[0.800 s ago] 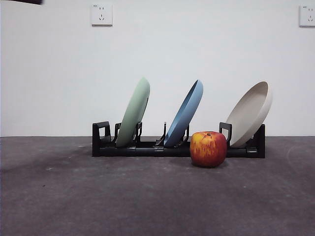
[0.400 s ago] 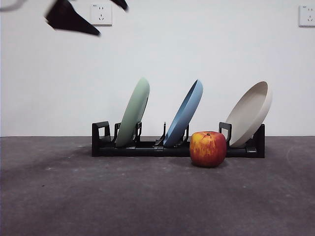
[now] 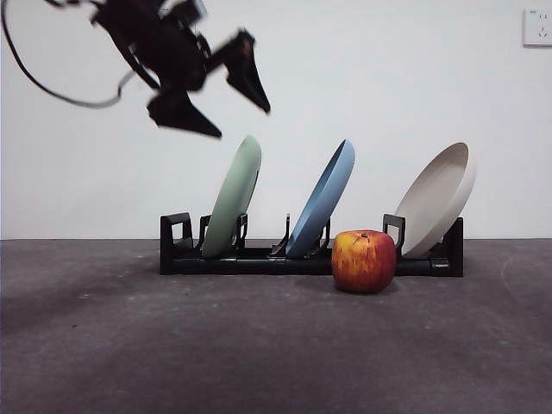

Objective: Take the green plate from the plate rack,put the plate on the table,take the apple from the table,put the apple in the plate

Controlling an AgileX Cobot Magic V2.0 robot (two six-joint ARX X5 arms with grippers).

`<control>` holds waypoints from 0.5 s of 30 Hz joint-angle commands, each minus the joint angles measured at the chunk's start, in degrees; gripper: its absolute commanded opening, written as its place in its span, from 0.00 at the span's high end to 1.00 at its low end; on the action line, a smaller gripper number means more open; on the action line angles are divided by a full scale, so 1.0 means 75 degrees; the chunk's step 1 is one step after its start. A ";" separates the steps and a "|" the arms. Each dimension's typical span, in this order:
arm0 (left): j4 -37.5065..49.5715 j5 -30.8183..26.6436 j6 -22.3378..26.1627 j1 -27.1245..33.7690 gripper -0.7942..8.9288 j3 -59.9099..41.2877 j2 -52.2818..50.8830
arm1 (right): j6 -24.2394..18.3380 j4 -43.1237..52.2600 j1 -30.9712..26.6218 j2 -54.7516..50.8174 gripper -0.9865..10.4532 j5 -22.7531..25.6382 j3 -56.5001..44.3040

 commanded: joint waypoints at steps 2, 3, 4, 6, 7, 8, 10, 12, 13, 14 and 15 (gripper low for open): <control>0.0210 -0.0262 0.0079 -0.0114 0.37 -0.0003 0.0551 | 0.0044 0.0082 0.0017 0.0000 0.34 0.0012 0.0026; 0.0219 -0.0303 0.0079 -0.0134 0.37 -0.0003 0.0650 | 0.0044 0.0087 0.0017 0.0000 0.34 0.0012 0.0026; 0.0221 -0.0315 0.0082 -0.0154 0.37 -0.0003 0.0752 | 0.0044 0.0090 0.0017 0.0000 0.34 0.0012 0.0026; 0.0221 -0.0312 0.0085 -0.0198 0.37 -0.0003 0.0901 | 0.0044 0.0090 0.0017 0.0000 0.34 0.0012 0.0026; 0.0221 -0.0321 0.0085 -0.0216 0.37 -0.0003 0.0956 | 0.0044 0.0090 0.0017 0.0000 0.34 0.0015 0.0026; 0.0219 -0.0318 0.0085 -0.0221 0.37 -0.0003 0.0997 | 0.0044 0.0090 0.0017 0.0000 0.34 0.0015 0.0026; 0.0204 -0.0321 0.0085 -0.0242 0.41 -0.0003 0.1026 | 0.0047 0.0090 0.0017 0.0000 0.34 0.0015 0.0026; 0.0204 -0.0309 0.0085 -0.0265 0.53 -0.0003 0.1026 | 0.0047 0.0090 0.0017 0.0000 0.34 0.0012 0.0026; 0.0216 -0.0297 0.0079 -0.0265 0.61 -0.0003 0.1026 | 0.0044 0.0090 0.0017 0.0000 0.34 0.0015 0.0026; 0.0216 -0.0291 0.0073 -0.0265 0.66 -0.0003 0.1026 | 0.0044 0.0090 0.0017 0.0000 0.34 0.0015 0.0026; 0.0207 -0.0274 0.0055 -0.0265 0.71 -0.0003 0.1026 | 0.0047 0.0090 0.0017 0.0000 0.34 0.0015 0.0026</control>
